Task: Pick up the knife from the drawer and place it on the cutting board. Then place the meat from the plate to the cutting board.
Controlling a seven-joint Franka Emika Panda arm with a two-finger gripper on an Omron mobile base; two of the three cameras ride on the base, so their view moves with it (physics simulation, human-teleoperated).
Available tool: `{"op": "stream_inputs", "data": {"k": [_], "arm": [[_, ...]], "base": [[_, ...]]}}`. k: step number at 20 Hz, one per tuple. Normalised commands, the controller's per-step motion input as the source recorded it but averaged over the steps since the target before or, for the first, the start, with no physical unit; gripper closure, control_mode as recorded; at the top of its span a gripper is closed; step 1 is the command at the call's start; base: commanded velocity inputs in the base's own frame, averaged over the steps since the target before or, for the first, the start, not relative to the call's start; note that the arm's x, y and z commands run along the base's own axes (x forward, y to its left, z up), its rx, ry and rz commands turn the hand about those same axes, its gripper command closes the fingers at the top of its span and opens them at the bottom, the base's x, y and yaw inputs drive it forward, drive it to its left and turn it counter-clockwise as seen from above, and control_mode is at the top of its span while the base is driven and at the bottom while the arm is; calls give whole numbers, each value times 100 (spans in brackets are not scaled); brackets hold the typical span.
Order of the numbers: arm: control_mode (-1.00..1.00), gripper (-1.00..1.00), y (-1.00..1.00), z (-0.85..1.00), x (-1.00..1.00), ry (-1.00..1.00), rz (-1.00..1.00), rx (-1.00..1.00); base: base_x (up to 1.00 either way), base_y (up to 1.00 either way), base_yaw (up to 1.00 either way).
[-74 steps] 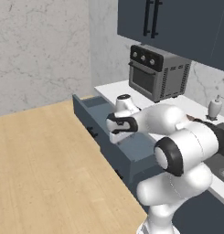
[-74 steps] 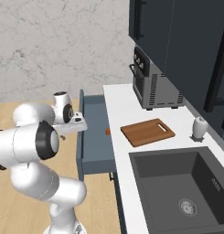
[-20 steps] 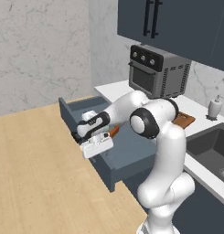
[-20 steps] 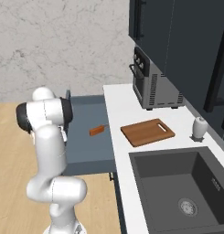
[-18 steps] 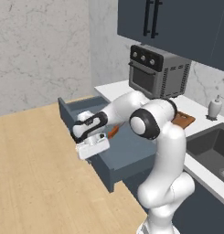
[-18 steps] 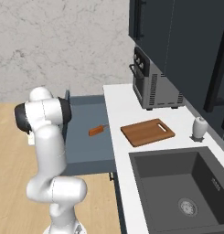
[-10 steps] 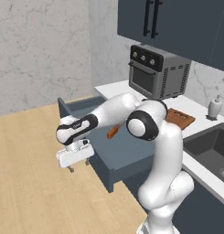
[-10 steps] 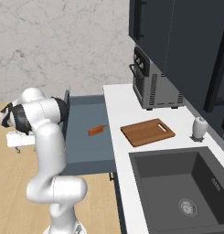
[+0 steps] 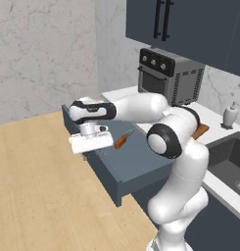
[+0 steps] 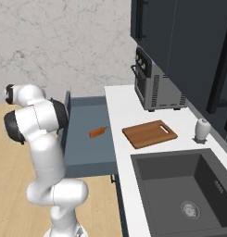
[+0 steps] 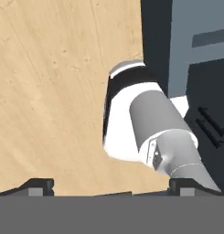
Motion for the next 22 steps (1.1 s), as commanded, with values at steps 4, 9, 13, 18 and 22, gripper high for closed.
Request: {"op": "stream_inputs", "data": {"k": [4, 9, 13, 18, 22], "arm": [[-100, -100, -100, 48, 1, -3, -46, -15], [-100, -100, -100, 5, 46, 0, -41, -7], [-100, -100, -90, 0, 98, 18, -42, -2], [-100, -100, -42, 0, 98, 28, -46, -18], [-100, -100, 4, -1, 23, 21, -24, -33]], "base": [[0, 0, 0], [0, 0, 0], [0, 0, 0], [0, 0, 0], [0, 0, 0]]}}
